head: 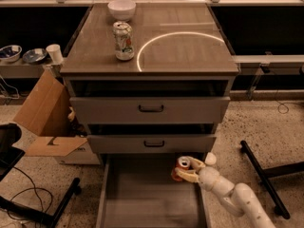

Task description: Place coke can into bottom drawer

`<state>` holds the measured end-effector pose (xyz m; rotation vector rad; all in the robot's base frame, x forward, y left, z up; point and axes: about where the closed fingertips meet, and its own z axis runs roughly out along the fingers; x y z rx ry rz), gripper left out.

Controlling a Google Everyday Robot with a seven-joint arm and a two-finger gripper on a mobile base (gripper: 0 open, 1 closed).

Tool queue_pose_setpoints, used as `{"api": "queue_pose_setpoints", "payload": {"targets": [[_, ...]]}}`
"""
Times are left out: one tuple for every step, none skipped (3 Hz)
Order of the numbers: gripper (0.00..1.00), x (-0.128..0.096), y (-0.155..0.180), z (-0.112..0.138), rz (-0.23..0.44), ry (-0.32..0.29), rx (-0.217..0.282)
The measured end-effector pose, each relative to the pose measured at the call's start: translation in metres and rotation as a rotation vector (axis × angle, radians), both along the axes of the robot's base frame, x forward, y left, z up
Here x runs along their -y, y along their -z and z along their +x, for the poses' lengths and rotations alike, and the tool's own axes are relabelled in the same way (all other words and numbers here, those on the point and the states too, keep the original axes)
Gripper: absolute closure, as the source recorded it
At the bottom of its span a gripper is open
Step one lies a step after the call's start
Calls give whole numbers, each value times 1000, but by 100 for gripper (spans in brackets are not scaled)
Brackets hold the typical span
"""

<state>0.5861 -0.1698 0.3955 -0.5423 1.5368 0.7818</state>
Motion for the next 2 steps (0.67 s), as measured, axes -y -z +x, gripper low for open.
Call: {"api": "queue_pose_setpoints", "payload": {"targets": [[100, -26, 50, 6, -14, -23, 24], [100, -28, 59, 7, -16, -18, 24]]}}
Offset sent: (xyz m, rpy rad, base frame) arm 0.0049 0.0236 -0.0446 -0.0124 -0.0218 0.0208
